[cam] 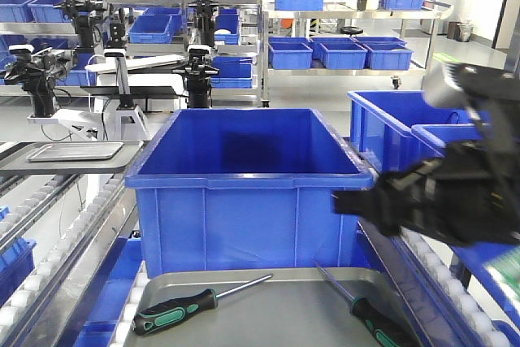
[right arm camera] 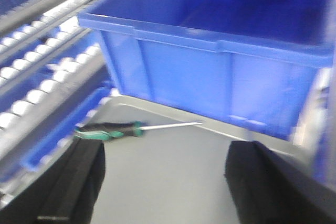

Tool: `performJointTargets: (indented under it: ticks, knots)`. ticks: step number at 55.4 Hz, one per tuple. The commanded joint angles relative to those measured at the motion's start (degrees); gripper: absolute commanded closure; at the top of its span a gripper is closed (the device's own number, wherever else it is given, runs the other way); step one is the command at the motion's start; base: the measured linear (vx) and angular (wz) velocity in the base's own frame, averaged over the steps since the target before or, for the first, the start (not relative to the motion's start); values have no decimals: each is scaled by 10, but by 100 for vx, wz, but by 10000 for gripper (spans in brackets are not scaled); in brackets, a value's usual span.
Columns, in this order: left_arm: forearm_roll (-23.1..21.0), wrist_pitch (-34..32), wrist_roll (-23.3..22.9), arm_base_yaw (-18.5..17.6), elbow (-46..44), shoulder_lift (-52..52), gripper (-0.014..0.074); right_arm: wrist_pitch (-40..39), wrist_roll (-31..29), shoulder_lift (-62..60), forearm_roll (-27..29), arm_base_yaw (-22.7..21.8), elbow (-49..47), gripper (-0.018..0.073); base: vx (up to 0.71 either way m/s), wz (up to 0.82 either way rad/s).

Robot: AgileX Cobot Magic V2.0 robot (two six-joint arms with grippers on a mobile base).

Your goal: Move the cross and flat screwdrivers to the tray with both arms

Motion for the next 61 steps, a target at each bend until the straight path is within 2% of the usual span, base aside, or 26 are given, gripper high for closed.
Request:
performJointTargets:
  ticks: [1, 9, 16, 23, 31, 42, 47, 49, 61]
  knots:
    - [-1, -43, -5, 2, -14, 6, 602, -67, 9, -74, -23, -25, 30, 80, 0, 0]
    - [-1, -43, -5, 2, -14, 6, 602, -105, 13, -215, -33, -110, 164, 181, 0, 0]
    - [-1, -43, -5, 2, -14, 6, 602, -136, 13, -339, -106, -160, 285, 288, 0, 0]
    - [-1, -43, -5, 2, -14, 6, 602, -180, 16, -448, -163, -175, 413, 425, 0, 0]
    - [-1, -43, -5, 2, -14, 6, 602, -216, 51, -544, -165, -175, 533, 574, 0, 0]
    - [-1, -43, -5, 2, -14, 6, 602, -261, 108, -648, -208, -175, 651, 571, 0, 0]
    - [-1, -42, -5, 2, -14, 5, 602, -348, 119, -648, -209, -175, 703, 570, 0, 0]
    - [-1, -42, -5, 2, -14, 5, 602, -325, 119, -650, -207, -175, 699, 570, 0, 0]
    - [-1, -42, -5, 2, -14, 6, 602, -319, 119, -649, -207, -175, 698, 570, 0, 0]
